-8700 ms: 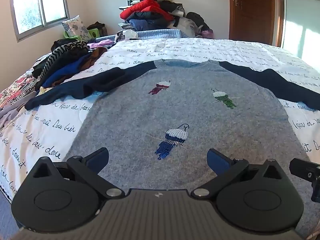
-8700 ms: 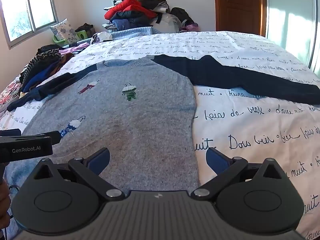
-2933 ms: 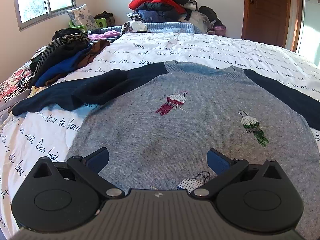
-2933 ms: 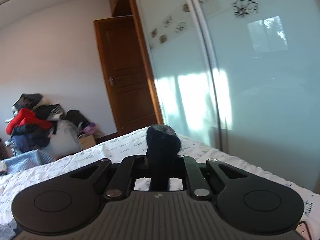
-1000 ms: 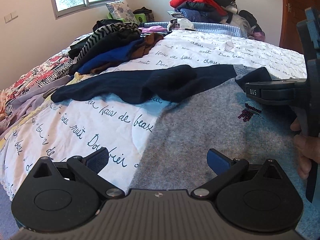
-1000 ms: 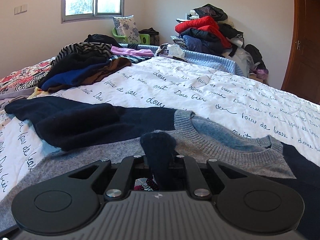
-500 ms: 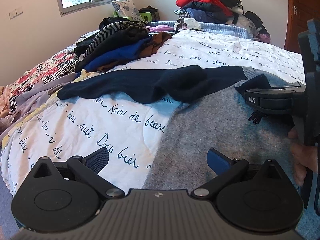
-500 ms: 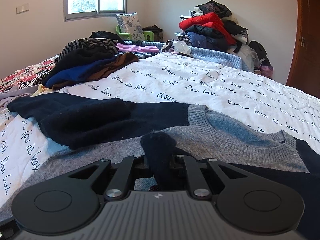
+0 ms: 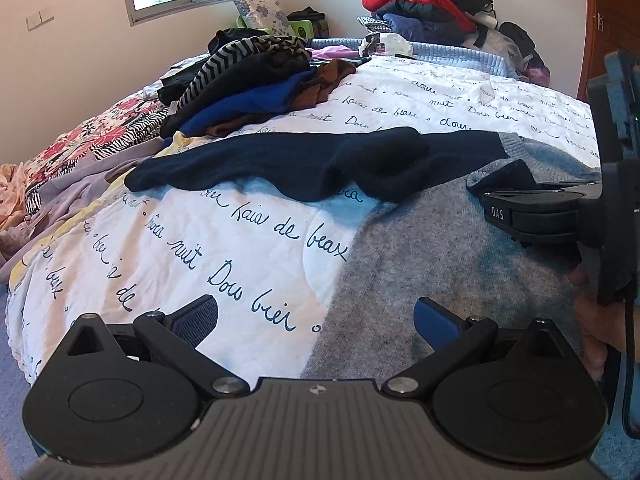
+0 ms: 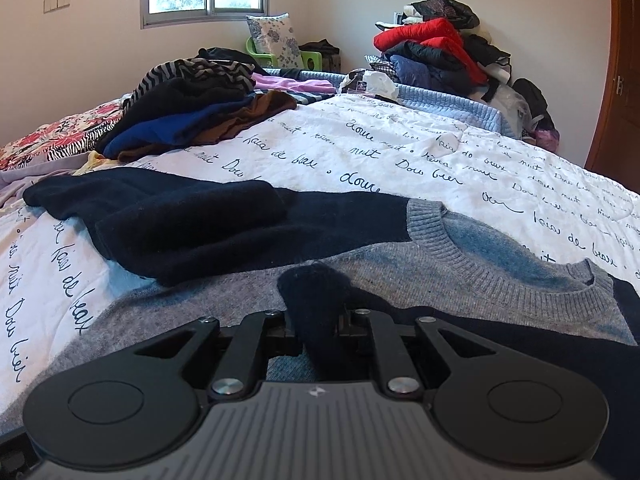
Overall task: Fold small clothes
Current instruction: 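Carry the navy sleeve across the sweater body and open the right tool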
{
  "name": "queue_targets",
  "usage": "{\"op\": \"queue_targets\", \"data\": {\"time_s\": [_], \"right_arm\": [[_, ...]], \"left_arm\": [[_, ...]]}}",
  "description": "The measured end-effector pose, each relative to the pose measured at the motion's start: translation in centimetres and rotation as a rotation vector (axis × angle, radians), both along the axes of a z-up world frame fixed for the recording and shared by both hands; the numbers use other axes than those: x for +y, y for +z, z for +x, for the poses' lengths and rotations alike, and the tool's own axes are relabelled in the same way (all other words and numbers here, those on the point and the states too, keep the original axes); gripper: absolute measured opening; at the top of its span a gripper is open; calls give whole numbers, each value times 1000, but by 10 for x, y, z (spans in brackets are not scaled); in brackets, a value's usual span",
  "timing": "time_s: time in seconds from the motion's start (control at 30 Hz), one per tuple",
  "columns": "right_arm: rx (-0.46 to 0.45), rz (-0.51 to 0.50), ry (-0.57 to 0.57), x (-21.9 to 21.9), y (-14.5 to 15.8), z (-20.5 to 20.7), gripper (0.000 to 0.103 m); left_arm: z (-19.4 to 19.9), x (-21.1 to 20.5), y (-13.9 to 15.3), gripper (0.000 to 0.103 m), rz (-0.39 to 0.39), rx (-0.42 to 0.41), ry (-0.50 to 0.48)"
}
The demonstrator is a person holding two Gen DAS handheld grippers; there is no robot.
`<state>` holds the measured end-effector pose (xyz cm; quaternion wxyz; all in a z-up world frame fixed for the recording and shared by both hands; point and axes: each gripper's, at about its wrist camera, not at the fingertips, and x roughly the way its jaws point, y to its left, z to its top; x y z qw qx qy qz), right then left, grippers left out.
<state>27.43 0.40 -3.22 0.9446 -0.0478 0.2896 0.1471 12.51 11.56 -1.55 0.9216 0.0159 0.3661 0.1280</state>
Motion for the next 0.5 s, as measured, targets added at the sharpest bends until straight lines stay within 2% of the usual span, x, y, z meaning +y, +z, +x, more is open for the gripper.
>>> {"op": "queue_targets", "data": {"time_s": [0.5], "right_arm": [[10,-30,1,5,-2,-1,15]], "left_arm": [[-3,4,0,103,4,1,10]]}}
